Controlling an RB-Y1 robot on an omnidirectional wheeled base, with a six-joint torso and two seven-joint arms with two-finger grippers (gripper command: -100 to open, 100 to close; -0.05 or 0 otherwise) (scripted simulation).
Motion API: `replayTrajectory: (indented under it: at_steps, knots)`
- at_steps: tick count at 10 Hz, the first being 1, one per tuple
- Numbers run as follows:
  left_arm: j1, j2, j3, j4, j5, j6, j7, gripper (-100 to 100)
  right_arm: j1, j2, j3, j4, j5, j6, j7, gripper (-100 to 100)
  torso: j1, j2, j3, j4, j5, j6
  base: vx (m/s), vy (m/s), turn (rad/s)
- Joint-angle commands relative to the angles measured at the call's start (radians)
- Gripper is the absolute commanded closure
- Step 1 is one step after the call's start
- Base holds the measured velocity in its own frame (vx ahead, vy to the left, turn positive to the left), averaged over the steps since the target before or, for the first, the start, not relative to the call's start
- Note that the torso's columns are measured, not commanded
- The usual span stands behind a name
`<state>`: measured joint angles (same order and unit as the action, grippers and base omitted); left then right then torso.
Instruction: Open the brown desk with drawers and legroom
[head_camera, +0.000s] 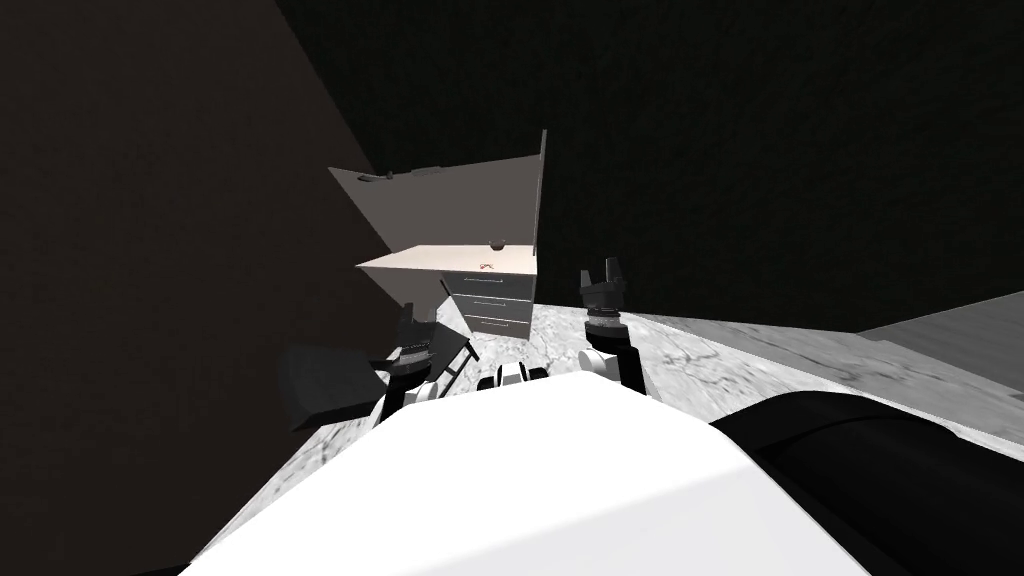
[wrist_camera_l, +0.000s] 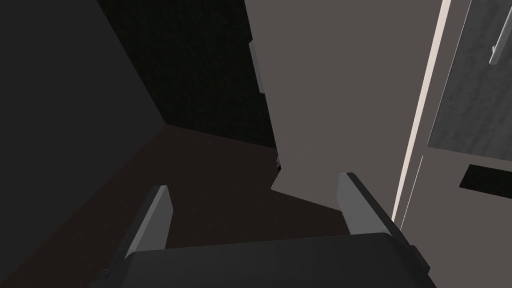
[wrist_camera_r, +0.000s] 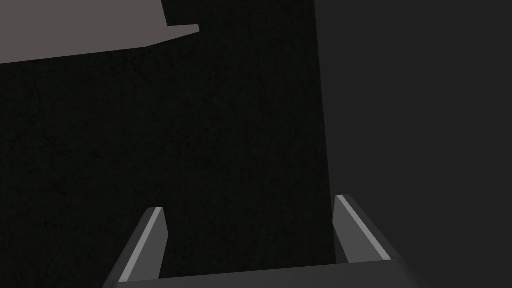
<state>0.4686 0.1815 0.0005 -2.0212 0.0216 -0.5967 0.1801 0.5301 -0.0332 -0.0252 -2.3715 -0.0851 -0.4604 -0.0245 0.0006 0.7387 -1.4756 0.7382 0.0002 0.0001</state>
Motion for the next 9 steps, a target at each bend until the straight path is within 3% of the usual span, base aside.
replayTrajectory:
  at_steps: [1, 9]
  knots:
    - [0.0, 0.011, 0.01, 0.047, -0.002, -0.006, 0.015, -100, 0.0, 0.0, 0.0, 0.0, 0.0, 0.0, 0.0, 0, -0.001, 0.0, 0.0, 0.0, 0.0, 0.0, 0.103, -0.038, -0.083]
    - [-0.017, 0.083, 0.04, 0.211, -0.01, -0.024, 0.057, -100, 0.0, 0.0, 0.0, 0.0, 0.0, 0.0, 0.0, 0, 0.0, -0.001, -0.001, 0.0, 0.0, 0.0, 0.105, -0.027, -0.107]
